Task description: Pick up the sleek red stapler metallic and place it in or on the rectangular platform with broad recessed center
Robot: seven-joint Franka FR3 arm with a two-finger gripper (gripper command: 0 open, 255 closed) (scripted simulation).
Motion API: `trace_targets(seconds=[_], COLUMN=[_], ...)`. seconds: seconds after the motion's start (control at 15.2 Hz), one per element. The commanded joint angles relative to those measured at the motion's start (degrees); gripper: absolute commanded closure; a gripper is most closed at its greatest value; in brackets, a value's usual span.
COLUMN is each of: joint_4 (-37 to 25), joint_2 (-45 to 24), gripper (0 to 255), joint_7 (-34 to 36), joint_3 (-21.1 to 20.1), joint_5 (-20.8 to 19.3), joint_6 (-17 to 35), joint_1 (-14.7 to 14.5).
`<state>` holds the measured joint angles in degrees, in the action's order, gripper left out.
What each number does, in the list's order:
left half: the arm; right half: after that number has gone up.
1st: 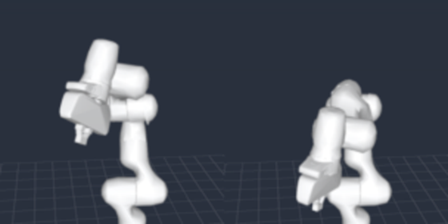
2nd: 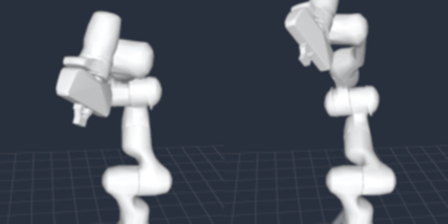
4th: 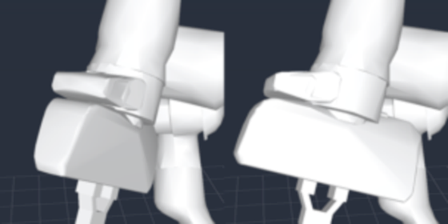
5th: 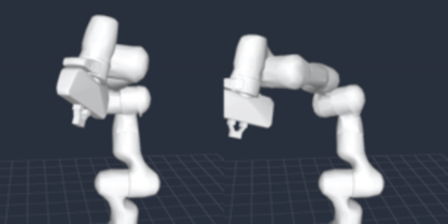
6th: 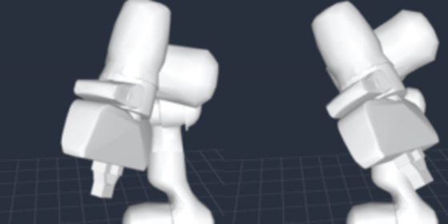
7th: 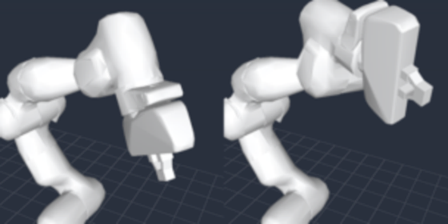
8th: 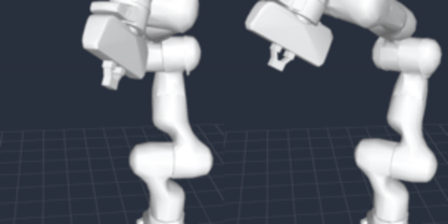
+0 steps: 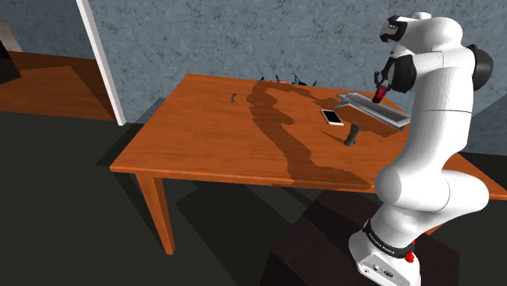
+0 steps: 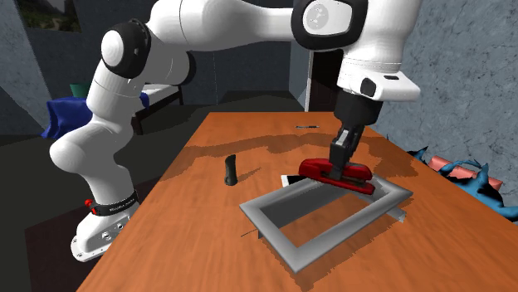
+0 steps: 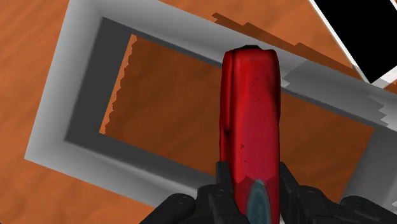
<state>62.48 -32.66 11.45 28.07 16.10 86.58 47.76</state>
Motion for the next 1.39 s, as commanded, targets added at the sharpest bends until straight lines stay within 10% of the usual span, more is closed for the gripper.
trace_targets(seconds=[0.0,0.86,0.92,1.32], joint_4=[2.4,7.7,7.7,5.0], joint_2=[0.5,1.1,1.1,0.6], gripper=[255,255,0,0], joint_7=[-0.1,-0.6,-0.6,-0.4], joint_3=[0.1,0.1,0.1,0.0], joint_5=[-0.2,-0.3,-0.3,-0.2], joint_6=[1.8,6.5,6.5,4.3], joint_1=[-0.5,-1.6,-1.6,-1.0])
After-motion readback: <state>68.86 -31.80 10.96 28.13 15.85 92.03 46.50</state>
